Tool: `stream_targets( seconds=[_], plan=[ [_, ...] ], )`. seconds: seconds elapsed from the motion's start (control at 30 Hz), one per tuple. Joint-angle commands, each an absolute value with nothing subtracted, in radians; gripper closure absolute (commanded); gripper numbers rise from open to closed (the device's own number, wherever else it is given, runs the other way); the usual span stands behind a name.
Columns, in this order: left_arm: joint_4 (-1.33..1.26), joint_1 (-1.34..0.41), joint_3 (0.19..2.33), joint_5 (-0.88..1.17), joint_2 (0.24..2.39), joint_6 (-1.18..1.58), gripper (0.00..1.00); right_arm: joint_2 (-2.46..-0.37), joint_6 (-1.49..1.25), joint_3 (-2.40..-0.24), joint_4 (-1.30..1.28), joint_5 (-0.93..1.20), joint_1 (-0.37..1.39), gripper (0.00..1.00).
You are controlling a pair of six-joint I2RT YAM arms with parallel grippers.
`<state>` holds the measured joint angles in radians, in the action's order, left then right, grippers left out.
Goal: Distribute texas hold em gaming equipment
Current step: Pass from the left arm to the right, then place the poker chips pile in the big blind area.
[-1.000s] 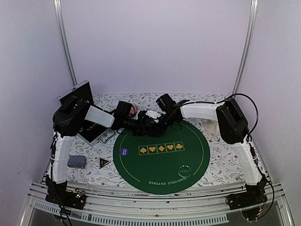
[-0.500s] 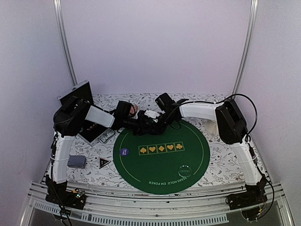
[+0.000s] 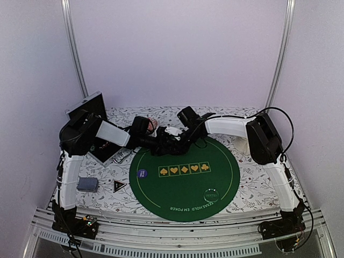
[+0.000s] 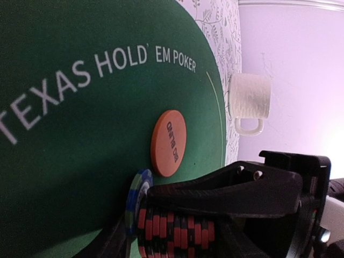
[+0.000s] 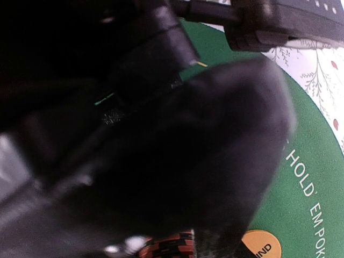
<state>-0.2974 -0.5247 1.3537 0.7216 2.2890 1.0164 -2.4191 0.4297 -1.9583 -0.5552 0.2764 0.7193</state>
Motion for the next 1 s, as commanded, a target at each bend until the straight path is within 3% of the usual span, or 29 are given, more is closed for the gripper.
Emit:
stream_targets(
  seconds=[0.0,0.97],
  plan=[
    [-0.193,-0.514,1.305,0.677,2.258,0.969,0.47,-2.409,0.406,-1.978,-0.613,0.277,0.709,0.98],
    [-0.165,-0.424,1.192,0.634,2.126,0.905,0.43,-2.248,0.376,-1.951,-0.694,0.255,0.709,0.98]
  ],
)
